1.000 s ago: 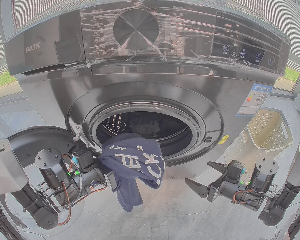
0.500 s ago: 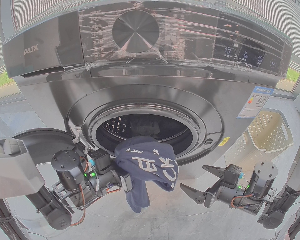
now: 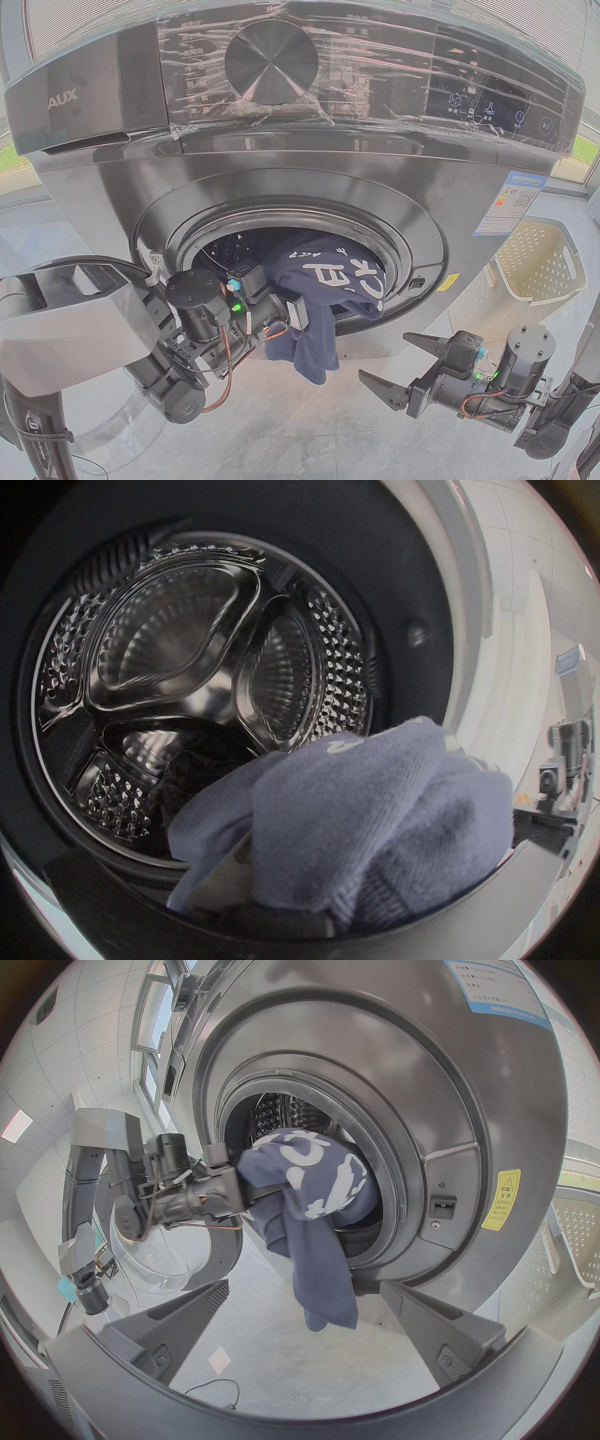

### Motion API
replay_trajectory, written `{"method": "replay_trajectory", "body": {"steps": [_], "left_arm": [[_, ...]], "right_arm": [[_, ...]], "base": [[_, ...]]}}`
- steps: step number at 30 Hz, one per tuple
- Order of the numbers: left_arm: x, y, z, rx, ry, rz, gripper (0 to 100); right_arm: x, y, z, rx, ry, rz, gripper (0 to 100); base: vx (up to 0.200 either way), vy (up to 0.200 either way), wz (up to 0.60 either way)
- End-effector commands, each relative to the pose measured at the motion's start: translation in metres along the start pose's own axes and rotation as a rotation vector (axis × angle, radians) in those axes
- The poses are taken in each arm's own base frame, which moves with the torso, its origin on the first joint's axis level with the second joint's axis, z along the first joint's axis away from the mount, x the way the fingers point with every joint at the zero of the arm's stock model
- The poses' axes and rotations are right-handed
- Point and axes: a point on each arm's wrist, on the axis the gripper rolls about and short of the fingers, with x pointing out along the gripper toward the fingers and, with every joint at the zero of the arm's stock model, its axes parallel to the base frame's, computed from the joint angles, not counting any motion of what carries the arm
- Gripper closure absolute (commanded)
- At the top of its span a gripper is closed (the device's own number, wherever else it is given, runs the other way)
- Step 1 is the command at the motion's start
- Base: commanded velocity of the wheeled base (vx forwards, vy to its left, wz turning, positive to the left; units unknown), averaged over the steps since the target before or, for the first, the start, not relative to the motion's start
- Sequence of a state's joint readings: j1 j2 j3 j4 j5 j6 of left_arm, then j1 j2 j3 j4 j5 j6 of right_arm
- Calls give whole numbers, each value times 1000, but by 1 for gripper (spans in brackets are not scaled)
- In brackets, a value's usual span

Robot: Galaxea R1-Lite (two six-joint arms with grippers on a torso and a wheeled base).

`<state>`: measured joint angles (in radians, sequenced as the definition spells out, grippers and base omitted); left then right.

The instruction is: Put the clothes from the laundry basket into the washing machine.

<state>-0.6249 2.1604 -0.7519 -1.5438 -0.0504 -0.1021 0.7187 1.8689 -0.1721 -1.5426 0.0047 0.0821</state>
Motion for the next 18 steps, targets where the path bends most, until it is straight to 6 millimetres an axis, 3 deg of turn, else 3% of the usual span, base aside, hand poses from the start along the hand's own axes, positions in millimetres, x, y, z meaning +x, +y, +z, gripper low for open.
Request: {"method": "replay_trajectory", "body": {"steps": [1, 8, 17, 18], "left_arm": [[31, 14, -33, -6, 9, 40, 100], [61, 18, -38, -6, -7, 41, 100], [101, 52, -35, 3, -40, 148, 100], [109, 63, -33, 7, -63, 198, 100]], "right_arm": [[0, 0, 0, -1, 1, 1, 0], [1, 0, -1, 1, 5, 2, 0], [1, 0, -2, 1, 10, 1, 0], [1, 0, -3, 1, 12, 1, 0]], "base": [[0, 0, 0], [0, 0, 0], [0, 0, 0], [0, 0, 0]]}}
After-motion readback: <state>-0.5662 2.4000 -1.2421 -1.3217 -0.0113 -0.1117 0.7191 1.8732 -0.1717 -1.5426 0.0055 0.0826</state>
